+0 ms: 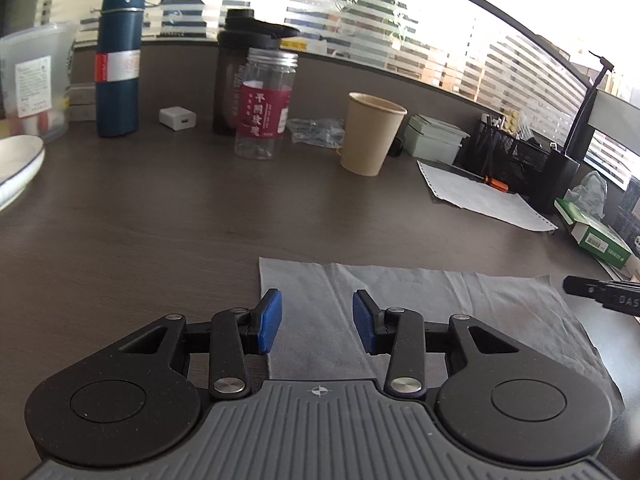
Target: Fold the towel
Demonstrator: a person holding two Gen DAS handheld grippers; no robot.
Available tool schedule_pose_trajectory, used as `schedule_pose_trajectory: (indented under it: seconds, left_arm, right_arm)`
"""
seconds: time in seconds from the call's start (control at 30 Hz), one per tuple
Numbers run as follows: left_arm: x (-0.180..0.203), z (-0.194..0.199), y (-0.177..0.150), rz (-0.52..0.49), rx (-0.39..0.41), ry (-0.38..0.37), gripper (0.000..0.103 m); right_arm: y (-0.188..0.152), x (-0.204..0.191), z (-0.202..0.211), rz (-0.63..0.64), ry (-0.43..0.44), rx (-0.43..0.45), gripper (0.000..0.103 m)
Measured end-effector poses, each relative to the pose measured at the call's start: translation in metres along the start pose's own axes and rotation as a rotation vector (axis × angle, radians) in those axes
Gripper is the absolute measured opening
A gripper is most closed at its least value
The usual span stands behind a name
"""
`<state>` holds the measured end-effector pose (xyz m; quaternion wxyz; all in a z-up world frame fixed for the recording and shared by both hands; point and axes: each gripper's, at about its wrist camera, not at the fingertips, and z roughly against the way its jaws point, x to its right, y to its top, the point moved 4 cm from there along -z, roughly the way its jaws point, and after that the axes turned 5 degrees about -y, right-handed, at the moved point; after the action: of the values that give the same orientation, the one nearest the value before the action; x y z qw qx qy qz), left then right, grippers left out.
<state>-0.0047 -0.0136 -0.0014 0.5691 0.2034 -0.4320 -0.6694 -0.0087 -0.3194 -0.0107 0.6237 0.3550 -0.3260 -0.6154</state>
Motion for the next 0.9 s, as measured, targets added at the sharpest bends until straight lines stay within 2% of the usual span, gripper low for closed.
schedule_pose_trajectory:
  seconds: [0.03,0.13,0.23,0.4,0.47,0.57,0.77,0.9]
  left_arm:
    - [0.002,0.003,0.0,-0.008,0.006,0.0,0.048]
    - [0.019,0.017,-0.001,-0.059,0.028,-0.029,0.048]
    - [0.058,0.03,-0.011,-0.14,0.038,-0.129,0.047]
    - [0.149,0.04,-0.048,-0.329,0.018,-0.356,0.047]
    - [0.182,0.038,-0.064,-0.406,0.004,-0.41,0.046]
    - [0.209,0.029,-0.08,-0.458,-0.025,-0.43,0.043]
    - [0.227,0.017,-0.095,-0.456,-0.069,-0.47,0.035]
    - [0.234,0.012,-0.099,-0.456,-0.084,-0.48,0.034]
  right_arm:
    - [0.001,0.005,0.005,-0.003,-0.011,0.013,0.032]
    - [0.002,0.018,0.019,-0.001,-0.072,0.042,0.034]
    - [0.0,0.027,0.029,-0.017,-0.087,0.054,0.034]
    - [-0.006,0.033,0.043,-0.033,-0.088,0.071,0.034]
    - [-0.008,0.034,0.046,-0.035,-0.085,0.074,0.034]
    - [-0.008,0.036,0.049,-0.039,-0.088,0.077,0.034]
    - [-0.01,0.045,0.055,-0.052,-0.101,0.085,0.034]
    - [-0.01,0.046,0.053,-0.054,-0.093,0.084,0.034]
